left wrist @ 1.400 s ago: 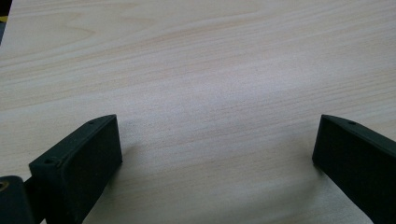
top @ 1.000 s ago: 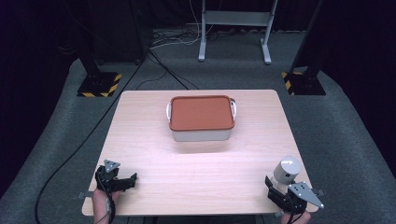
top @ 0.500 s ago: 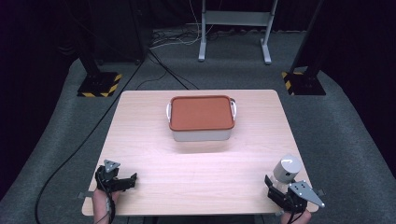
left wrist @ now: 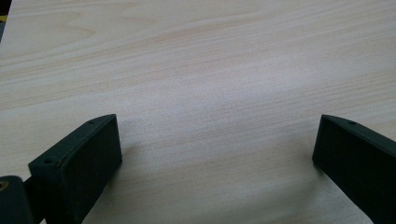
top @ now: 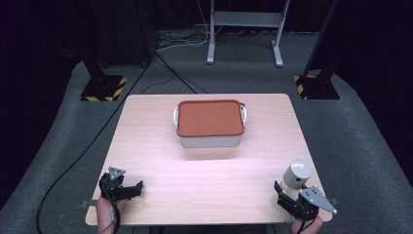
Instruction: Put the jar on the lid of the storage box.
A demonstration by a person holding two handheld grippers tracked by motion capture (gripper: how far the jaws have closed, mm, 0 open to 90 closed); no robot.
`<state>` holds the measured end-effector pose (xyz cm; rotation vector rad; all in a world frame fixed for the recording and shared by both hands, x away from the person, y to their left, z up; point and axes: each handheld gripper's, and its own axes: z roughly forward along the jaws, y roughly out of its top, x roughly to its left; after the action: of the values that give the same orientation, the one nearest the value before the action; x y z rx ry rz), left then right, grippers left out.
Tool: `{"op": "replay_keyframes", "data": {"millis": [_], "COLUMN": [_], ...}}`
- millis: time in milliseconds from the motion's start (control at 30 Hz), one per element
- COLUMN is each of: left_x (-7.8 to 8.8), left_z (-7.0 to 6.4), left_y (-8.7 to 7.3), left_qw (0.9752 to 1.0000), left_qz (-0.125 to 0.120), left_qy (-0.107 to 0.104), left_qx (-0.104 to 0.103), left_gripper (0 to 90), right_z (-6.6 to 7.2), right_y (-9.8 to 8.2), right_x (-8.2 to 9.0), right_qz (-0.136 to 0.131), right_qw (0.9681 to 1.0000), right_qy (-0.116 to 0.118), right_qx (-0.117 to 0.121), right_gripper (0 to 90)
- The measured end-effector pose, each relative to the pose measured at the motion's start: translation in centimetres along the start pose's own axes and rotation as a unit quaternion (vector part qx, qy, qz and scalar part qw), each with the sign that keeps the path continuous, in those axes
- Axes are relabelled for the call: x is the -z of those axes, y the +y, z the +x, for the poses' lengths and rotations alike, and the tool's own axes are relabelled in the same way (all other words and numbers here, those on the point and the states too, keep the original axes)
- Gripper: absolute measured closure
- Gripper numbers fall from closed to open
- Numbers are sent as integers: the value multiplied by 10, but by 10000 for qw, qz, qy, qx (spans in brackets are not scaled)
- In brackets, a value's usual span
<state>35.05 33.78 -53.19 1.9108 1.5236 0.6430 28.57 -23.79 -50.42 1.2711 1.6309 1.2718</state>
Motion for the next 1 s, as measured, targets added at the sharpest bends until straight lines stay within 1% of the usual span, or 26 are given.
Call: {"op": "replay_keyframes", "data": {"millis": [133,367,1000], "left_x": [0,0,0], "left_z": [0,0,0], "left_y": [0,0,0], "left_qw": [10000,10000,10000], "left_qz": [1,1,1], "left_qy": [1,1,1], "left_qx": [-2,-3,-3], "left_gripper": [10,10,10], "right_z": [1,3,10], "right_y": [1,3,14], "right_x": [-2,-6,-17], "right_qz": [-41,-31,-52], "right_qw": [10000,10000,9998], "right_qy": [16,54,148], "right_qx": [3,-12,89], "right_gripper": [298,298,298]}}
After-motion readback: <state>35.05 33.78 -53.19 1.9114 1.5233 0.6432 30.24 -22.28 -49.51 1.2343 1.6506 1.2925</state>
